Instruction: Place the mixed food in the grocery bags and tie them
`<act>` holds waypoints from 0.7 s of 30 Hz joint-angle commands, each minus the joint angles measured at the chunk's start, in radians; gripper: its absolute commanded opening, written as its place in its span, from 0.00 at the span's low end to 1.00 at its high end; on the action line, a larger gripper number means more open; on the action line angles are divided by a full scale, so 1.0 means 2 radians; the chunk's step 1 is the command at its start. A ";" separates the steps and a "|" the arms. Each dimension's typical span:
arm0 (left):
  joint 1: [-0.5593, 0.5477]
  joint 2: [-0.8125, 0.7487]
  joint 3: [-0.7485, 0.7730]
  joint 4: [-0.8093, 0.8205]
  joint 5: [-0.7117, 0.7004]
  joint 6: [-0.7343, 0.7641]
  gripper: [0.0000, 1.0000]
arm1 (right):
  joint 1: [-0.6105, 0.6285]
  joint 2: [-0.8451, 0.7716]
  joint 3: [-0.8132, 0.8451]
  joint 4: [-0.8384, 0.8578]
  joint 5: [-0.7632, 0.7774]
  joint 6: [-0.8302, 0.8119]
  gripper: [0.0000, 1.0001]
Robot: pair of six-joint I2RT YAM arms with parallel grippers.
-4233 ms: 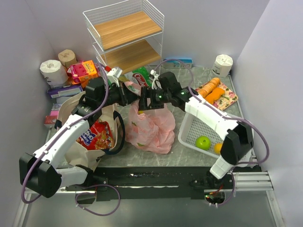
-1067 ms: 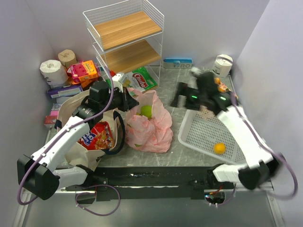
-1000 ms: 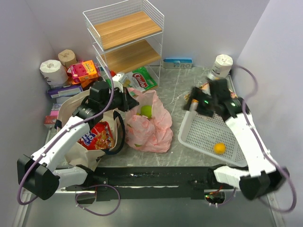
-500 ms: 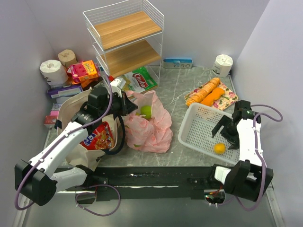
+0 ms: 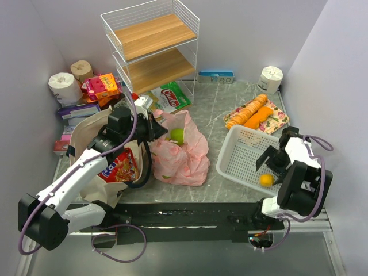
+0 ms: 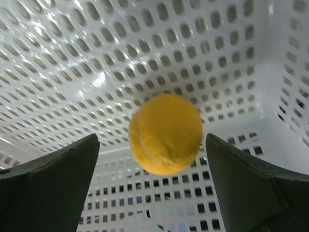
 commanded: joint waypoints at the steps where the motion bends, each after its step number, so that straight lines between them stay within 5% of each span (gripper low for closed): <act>1: -0.001 -0.013 0.018 -0.012 -0.019 0.015 0.01 | -0.002 0.016 -0.011 0.040 -0.027 0.008 0.84; 10: -0.002 -0.025 0.018 -0.045 -0.039 0.012 0.01 | 0.001 -0.080 0.013 0.033 -0.048 0.007 0.27; 16: -0.002 -0.015 0.031 -0.046 -0.027 -0.001 0.01 | 0.148 -0.150 0.097 0.047 -0.054 0.062 0.24; 21: -0.002 -0.011 0.026 -0.046 0.000 -0.014 0.01 | 0.291 -0.092 0.181 0.146 -0.090 0.143 0.23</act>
